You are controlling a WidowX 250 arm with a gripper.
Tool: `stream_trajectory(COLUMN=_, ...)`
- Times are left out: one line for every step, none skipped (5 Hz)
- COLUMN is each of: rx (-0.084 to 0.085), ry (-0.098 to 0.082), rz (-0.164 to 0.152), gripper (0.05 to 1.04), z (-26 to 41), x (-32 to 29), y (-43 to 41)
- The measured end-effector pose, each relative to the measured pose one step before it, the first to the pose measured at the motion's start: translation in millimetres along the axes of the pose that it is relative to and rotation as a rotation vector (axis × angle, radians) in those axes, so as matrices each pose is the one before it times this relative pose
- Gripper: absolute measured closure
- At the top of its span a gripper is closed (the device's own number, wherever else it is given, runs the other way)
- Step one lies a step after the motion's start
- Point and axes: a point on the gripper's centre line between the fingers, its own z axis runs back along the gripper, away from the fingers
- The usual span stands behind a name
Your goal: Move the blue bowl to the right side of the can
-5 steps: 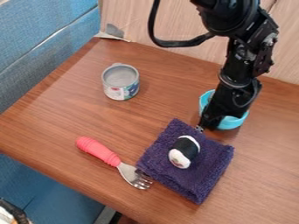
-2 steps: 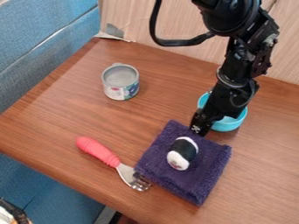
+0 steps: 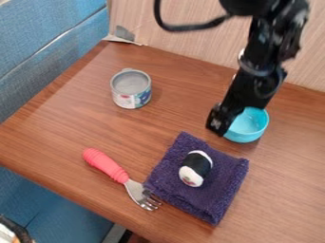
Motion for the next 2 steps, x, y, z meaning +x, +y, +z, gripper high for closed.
stream_trajectory(rx=0.065, ry=-0.0124, rz=0.0335, gripper=0.083, z=27.51, x=-11.06, y=9.85)
stream_trajectory(rx=0.06, ry=-0.0392, rz=0.0097, gripper=0.083, z=23.62, x=-10.66, y=5.38)
